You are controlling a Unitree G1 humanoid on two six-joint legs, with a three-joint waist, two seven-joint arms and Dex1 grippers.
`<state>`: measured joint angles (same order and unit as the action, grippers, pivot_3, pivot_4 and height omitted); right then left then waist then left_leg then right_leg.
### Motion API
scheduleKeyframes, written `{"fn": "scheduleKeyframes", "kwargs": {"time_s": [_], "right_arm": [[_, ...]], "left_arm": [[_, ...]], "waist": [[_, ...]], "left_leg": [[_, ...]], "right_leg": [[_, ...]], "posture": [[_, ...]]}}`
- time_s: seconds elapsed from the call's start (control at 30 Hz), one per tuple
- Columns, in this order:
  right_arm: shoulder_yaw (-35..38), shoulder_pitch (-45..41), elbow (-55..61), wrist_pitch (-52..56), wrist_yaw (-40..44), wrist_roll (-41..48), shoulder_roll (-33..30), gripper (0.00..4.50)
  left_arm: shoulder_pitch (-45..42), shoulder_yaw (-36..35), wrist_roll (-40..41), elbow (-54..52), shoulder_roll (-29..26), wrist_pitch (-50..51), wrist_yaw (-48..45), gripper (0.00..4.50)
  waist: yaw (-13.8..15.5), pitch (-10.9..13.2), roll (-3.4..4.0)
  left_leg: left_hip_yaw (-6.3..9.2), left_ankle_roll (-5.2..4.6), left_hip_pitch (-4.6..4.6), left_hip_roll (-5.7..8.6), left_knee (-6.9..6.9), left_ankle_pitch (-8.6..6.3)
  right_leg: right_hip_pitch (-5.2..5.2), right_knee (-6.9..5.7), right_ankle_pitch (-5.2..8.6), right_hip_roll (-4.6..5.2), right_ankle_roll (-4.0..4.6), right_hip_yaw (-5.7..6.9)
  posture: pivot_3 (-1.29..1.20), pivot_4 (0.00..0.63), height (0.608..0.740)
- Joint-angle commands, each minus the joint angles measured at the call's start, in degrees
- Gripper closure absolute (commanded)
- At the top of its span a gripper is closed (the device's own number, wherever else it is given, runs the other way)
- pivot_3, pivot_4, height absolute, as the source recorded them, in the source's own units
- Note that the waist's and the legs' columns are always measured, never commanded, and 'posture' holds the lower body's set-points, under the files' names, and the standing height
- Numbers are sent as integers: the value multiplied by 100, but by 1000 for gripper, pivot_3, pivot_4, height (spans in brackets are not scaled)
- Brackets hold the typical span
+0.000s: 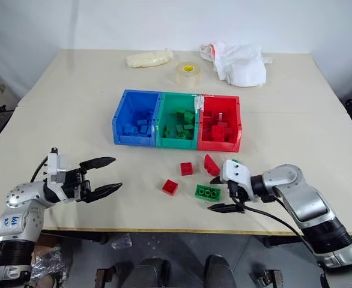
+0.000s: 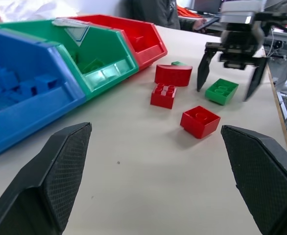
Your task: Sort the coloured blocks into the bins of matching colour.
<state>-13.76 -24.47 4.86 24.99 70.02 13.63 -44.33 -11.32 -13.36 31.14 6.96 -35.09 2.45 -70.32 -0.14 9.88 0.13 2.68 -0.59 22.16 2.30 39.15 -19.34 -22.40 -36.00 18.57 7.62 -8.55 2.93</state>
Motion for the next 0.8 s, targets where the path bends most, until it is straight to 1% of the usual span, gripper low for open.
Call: {"fn": "scheduleKeyframes", "kwargs": {"time_s": [0.03,0.17,0.27,0.37,0.47,0.5,0.63,0.7,0.73,0.77,0.8], "right_arm": [[-19,-95,-37,-89,-61,-53,116,1635],[232,-243,199,79,-91,220,253,3013],[434,-499,263,222,-214,485,491,3030],[595,-1125,-38,201,-521,622,964,3030],[568,-1997,-912,-17,-764,450,1452,3030],[545,-2165,-1133,-91,-789,389,1535,3030],[431,-3364,-3217,-1051,-1394,-236,2225,3030],[450,-3821,-4161,-1517,-1730,-507,2480,2301],[460,-4014,-4568,-1754,-1853,-621,2578,2028],[474,-4148,-4865,-1960,-1903,-694,2642,1635],[490,-4243,-5077,-2120,-1909,-742,2679,1339]], "left_arm": [[124,-155,78,-259,-94,-14,61,0],[217,-182,92,-333,-94,-6,120,0],[219,-159,82,-354,-66,-4,160,0],[169,-118,77,-334,-37,-4,196,0],[79,-81,68,-273,-26,-12,200,0],[58,-74,65,-256,-23,-14,199,0],[-60,-33,31,-200,23,-43,224,0],[-73,-17,28,-213,46,-52,241,0],[-72,-13,30,-226,54,-55,250,0],[-66,-12,32,-239,59,-57,256,0],[-61,-13,34,-247,62,-61,261,0]], "waist": [[-2,0,0],[-3,0,0],[-2,0,0],[-26,0,0],[-61,0,0],[-74,0,0],[-144,0,0],[-174,0,0],[-191,0,1],[-206,0,1],[-226,0,1]], "left_leg": [[-1,0,0,0,-1,0],[-1,0,1,0,-1,0],[-1,0,1,0,-1,0],[-2,0,0,0,-1,0],[-2,2,0,-3,-2,1],[-2,2,0,-2,-3,1],[8,2,1,7,-5,1],[10,2,1,6,-8,1],[10,2,1,5,-11,1],[11,2,1,4,-13,1],[10,2,1,4,-17,1]], "right_leg": [[-1,0,0,0,0,0],[-2,0,0,0,0,0],[-2,0,0,0,0,0],[-3,0,0,0,0,-2],[-7,-3,0,-4,0,-1],[-7,-4,0,-4,0,0],[-6,-8,-3,0,4,6],[-8,-12,-3,-2,4,7],[-11,-15,-3,-3,4,8],[-14,-19,-3,-3,4,9],[-16,-20,-3,-4,4,11]], "posture": [[0,150,740],[0,150,740],[0,150,740],[0,150,740],[0,150,740],[0,150,740],[0,150,740],[0,150,740],[0,150,740],[0,150,740],[0,150,740]]}}
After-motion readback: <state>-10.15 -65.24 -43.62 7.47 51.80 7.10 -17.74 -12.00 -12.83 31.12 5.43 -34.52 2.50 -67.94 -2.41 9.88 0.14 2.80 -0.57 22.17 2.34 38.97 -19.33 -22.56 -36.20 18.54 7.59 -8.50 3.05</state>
